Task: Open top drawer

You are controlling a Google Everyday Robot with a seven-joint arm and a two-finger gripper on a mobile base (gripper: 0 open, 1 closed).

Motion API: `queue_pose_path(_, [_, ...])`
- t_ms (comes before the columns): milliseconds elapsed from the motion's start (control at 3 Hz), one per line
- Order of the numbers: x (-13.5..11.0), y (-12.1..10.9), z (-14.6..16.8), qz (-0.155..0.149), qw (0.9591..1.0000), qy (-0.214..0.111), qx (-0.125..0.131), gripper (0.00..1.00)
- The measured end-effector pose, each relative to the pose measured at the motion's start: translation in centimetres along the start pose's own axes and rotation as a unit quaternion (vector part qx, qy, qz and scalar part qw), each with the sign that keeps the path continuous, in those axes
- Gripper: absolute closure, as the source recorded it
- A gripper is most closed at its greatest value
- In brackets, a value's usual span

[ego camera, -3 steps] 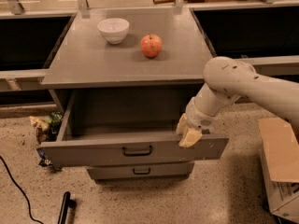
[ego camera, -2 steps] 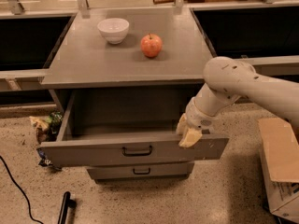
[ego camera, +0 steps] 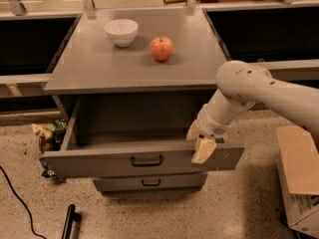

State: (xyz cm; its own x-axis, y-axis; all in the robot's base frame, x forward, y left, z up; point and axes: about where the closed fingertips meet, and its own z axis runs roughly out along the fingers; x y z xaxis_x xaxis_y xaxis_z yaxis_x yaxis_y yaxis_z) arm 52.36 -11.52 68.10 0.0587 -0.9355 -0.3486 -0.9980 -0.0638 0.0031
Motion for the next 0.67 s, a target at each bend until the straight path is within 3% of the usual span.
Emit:
queue_pose_path(333, [-0.2, -0.1, -0.5, -0.009, 0.9999, 0.005, 0.000, 0.00])
queue_pose_path(667, [-0.4, -0.4, -3.0, -0.019, 0.9994, 0.022, 0.017, 0.00])
